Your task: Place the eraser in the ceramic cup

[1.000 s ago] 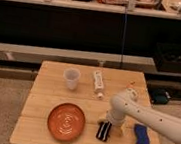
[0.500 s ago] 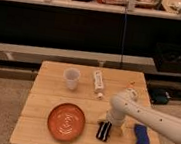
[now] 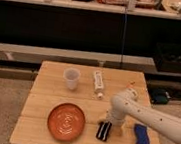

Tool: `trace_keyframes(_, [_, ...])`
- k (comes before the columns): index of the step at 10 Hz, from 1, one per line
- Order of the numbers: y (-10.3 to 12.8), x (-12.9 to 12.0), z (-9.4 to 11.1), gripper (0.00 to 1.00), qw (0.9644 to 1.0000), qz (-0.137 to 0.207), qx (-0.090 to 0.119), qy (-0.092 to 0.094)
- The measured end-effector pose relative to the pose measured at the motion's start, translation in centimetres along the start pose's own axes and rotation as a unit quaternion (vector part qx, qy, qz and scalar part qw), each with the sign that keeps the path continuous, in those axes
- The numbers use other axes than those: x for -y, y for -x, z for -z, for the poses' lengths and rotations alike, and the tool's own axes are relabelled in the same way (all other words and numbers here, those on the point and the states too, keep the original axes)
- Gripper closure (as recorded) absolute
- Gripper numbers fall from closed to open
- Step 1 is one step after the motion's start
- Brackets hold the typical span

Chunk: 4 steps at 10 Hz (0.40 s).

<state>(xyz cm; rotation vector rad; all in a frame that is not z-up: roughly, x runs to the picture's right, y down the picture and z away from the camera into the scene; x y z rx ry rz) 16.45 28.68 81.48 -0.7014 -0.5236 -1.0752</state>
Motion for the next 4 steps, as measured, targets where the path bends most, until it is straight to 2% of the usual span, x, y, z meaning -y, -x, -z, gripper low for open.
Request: trace_keyframes(4, [-0.02,-0.28,0.30,0.20,1.0000,0.000,0.000,0.001])
